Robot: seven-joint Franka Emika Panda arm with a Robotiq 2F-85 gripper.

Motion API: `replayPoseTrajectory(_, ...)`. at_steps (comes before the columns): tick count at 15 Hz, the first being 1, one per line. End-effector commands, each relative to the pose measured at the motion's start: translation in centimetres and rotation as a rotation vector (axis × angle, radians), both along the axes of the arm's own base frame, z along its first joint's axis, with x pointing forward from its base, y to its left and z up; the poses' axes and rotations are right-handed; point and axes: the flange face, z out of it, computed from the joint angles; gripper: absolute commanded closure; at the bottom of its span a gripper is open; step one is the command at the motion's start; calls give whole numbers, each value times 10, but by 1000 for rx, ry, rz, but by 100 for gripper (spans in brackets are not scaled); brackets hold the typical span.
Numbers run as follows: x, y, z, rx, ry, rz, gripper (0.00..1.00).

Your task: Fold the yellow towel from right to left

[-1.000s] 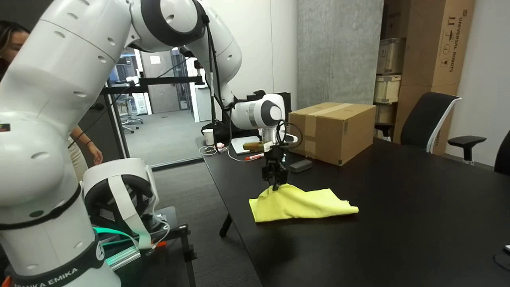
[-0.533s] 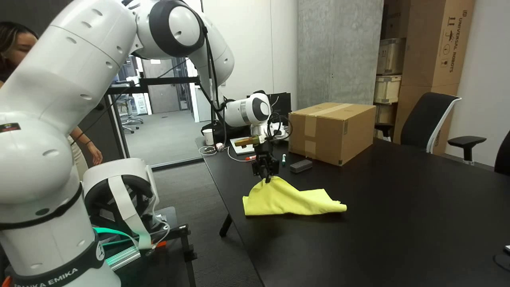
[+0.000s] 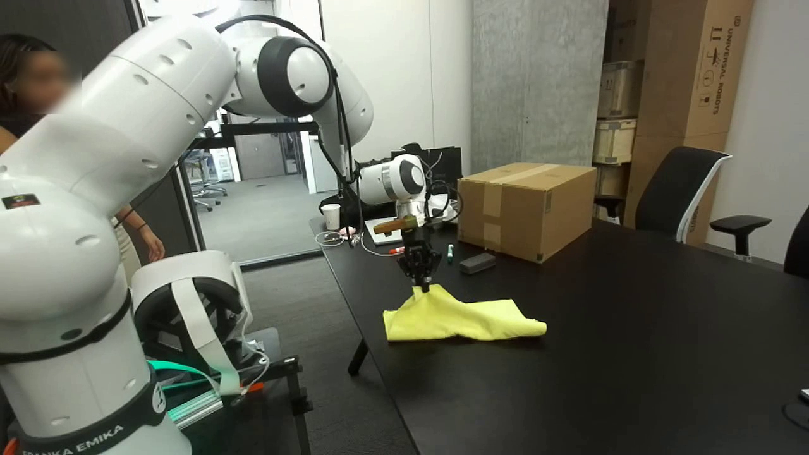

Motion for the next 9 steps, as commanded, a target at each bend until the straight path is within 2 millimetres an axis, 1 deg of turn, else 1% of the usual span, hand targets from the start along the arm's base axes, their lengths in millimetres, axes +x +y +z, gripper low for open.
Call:
replayPoseTrajectory(1,14,12,1,-4,-14,43,50)
replayPoseTrajectory(3,19,12,2,3,-22,40,34)
replayPoseTrajectory(5,23,11,8,16,-29,34,21)
replayPoseTrajectory(6,26,9,10,16,-34,27,12)
replayPoseTrajectory(7,29,5,13,13,-44,16,5)
replayPoseTrajectory(8,32,-2,17,7,-53,0,1)
replayPoseTrajectory(9,36,-11,21,-4,-70,-21,0)
